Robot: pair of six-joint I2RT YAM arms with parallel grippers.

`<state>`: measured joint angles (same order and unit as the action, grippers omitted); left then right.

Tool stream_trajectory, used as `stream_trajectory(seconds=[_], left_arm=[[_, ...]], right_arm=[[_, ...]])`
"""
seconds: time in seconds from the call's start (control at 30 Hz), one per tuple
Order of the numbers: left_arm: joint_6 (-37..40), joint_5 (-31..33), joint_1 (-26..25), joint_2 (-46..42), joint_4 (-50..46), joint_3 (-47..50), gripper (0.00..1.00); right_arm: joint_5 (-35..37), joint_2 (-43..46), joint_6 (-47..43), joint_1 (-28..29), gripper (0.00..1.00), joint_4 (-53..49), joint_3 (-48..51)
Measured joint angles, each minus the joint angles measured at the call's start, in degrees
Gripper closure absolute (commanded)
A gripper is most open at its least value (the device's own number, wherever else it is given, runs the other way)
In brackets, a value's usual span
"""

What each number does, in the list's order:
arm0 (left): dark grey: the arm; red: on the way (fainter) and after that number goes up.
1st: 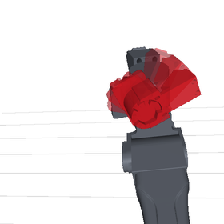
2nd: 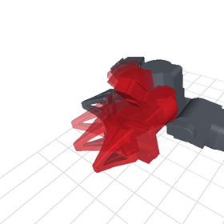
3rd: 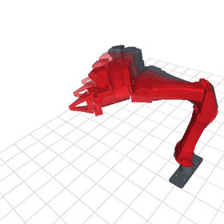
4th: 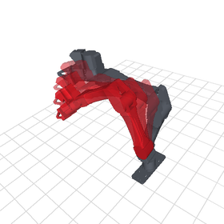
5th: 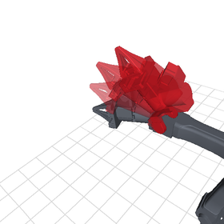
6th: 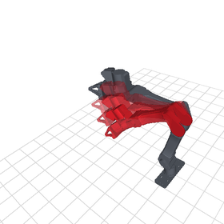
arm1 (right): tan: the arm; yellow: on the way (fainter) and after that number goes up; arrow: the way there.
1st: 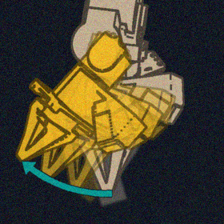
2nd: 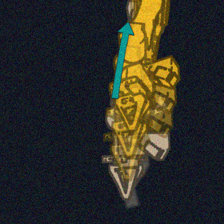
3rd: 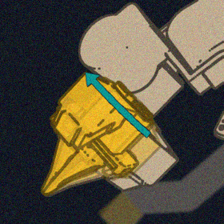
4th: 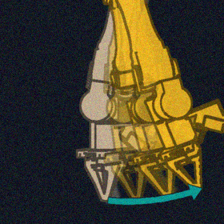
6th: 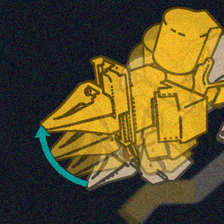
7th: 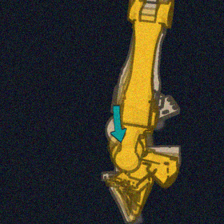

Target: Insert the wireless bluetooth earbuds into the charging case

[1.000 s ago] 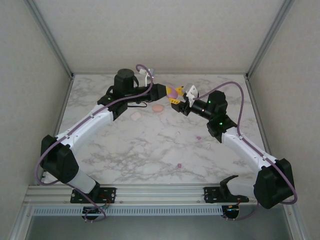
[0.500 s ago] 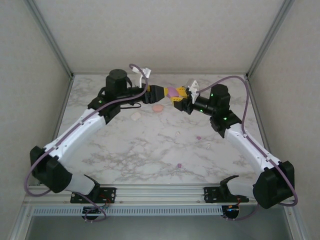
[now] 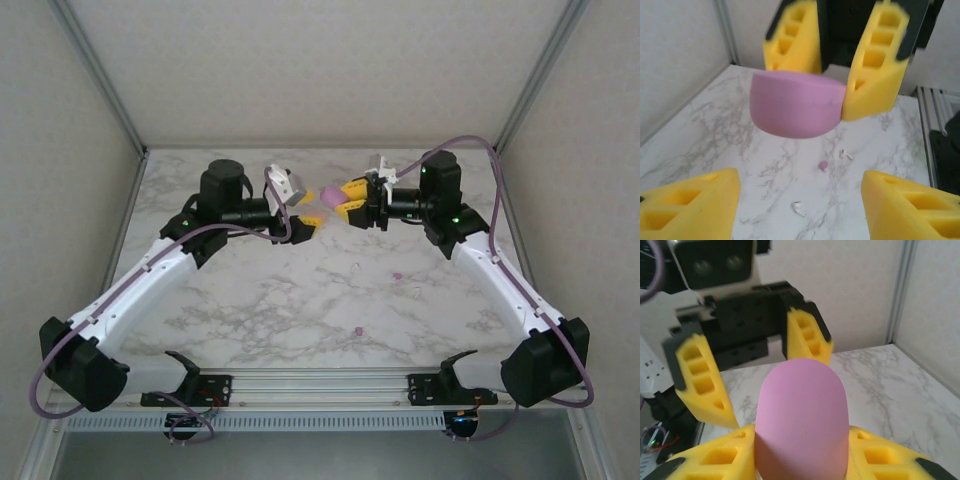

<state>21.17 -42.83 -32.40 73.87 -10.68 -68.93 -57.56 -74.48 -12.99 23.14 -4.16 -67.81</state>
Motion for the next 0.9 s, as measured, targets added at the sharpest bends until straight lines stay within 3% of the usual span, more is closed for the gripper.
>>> stream_trajectory(seconds=[0.43, 0.9], left_arm=[[1.1, -9.3, 0.0, 4.9, -1.0, -5.8, 0.41], [0.2, -11.0, 0.0, 6.7, -2.6, -7.6, 0.52]], right_arm=[[-2.8, -1.0, -7.9, 0.0, 0.64, -8.7, -3.0], [-3.5, -1.6, -10.0, 0.4, 0.64, -9.9, -3.5]])
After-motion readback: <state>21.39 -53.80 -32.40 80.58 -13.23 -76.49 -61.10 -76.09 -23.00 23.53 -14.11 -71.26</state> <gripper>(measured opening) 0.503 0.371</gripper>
